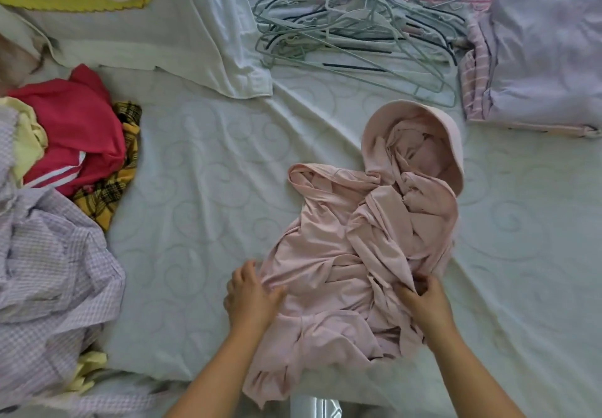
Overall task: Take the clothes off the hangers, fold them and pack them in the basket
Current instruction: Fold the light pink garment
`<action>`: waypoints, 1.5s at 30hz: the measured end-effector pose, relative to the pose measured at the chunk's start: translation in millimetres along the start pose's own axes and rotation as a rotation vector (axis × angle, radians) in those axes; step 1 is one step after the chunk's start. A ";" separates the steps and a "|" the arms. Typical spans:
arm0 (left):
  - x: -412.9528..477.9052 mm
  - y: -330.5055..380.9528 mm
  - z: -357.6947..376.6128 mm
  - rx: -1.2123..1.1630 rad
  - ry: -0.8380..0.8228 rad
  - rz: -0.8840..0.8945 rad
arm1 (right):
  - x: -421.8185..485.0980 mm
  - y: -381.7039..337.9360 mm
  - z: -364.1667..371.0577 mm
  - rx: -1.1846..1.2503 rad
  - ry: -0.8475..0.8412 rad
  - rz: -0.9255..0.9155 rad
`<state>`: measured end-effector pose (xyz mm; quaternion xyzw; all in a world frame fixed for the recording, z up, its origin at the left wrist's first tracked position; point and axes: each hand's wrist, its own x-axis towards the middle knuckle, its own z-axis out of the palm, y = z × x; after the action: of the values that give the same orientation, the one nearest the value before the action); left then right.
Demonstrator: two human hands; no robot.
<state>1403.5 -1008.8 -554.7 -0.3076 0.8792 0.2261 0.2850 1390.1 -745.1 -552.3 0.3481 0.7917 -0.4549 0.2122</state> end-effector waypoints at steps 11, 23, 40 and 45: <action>49.7 -43.6 -80.1 -0.408 0.289 0.038 | -8.5 10.4 -120.9 0.315 0.378 -0.066; 24.0 11.7 -14.4 -0.030 0.196 0.140 | 2.6 -2.4 -46.4 -0.181 0.128 -0.236; 9.4 145.2 41.3 -1.464 -0.375 -0.455 | 49.2 -92.0 -50.7 0.062 0.272 -0.334; -16.4 130.8 32.3 -1.138 -0.316 0.083 | 49.9 -104.8 -20.4 -0.321 0.128 -0.780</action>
<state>1338.2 -890.8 -538.9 -0.3402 0.5779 0.7160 0.1938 1278.4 -745.6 -514.8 0.0128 0.9364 -0.3496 0.0262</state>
